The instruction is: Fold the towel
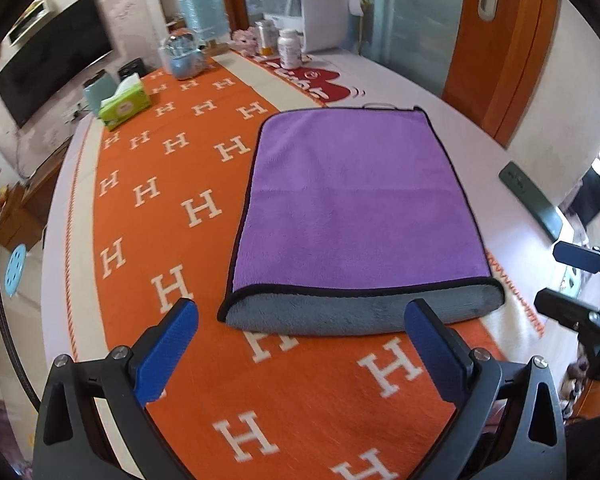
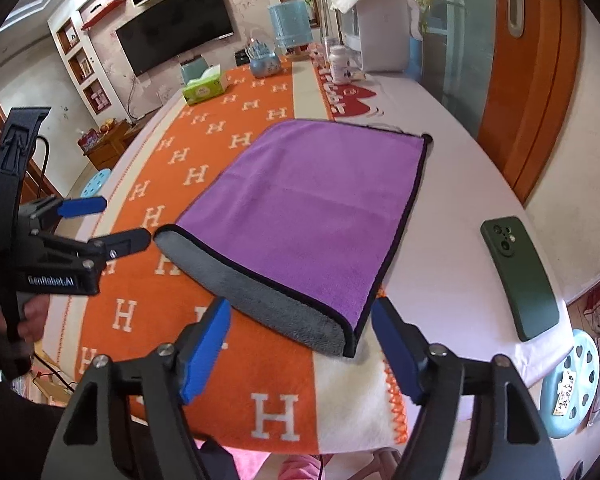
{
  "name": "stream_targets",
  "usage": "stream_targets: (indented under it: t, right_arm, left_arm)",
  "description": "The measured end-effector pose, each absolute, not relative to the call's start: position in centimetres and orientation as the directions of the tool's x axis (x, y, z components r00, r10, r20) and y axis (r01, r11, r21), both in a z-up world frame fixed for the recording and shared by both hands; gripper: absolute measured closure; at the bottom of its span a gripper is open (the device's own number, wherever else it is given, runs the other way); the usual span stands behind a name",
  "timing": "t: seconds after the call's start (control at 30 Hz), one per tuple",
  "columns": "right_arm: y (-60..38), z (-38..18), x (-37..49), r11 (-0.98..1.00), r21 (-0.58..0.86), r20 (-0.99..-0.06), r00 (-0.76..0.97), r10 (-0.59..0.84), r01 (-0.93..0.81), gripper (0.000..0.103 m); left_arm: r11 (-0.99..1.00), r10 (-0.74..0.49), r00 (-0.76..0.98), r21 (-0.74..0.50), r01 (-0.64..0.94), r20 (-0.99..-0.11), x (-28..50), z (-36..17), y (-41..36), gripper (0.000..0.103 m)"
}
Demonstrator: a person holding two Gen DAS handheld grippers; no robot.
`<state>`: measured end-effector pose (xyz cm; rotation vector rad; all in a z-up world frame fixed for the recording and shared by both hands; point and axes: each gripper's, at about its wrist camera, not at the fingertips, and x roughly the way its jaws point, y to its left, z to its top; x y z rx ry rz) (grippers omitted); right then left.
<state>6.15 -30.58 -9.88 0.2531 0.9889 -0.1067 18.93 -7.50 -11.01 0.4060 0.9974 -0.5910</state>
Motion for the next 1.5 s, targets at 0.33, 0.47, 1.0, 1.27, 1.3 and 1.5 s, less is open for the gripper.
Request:
stream_targets:
  t: [0.33, 0.47, 1.0, 1.27, 1.3, 1.5]
  right_arm:
    - [-31.6, -14.2, 7.7, 0.963, 0.155, -0.879, 0.475, 0.034, 0.218, 0.049]
    - [-31.8, -15.5, 8.1, 0.961, 0.153, -0.896, 0.442, 0.037, 0.229, 0.054]
    - [-31.9, -17.0, 8.2, 0.958, 0.14, -0.921, 0.389, 0.032, 0.252, 0.073]
    - [-32.2, -16.6, 7.7, 0.957, 0.136, -0.917, 0.399, 0.024, 0.255, 0.086]
    - [-32.2, -16.5, 7.7, 0.958, 0.136, -0.916, 0.4, 0.024, 0.253, 0.088]
    - [-32.2, -16.2, 7.7, 0.961, 0.135, -0.914, 0.405, 0.026, 0.242, 0.093]
  left_arm:
    - [0.74, -0.234, 0.343, 0.062, 0.67, -0.91, 23.7, -15.8, -7.6, 0.001]
    - [0.747, -0.223, 0.296, 0.032, 0.664, -0.929, 25.0, -17.6, -7.3, 0.001]
    - [0.76, -0.269, 0.152, -0.112, 0.641, -0.951, 27.3, -20.3, -6.4, 0.016]
    - [0.755, -0.288, 0.155, -0.124, 0.644, -0.945, 26.6, -19.5, -6.1, 0.042]
    - [0.756, -0.292, 0.154, -0.129, 0.642, -0.944, 26.6, -19.4, -5.9, 0.047]
    - [0.758, -0.276, 0.153, -0.117, 0.642, -0.949, 26.4, -19.2, -5.3, 0.078]
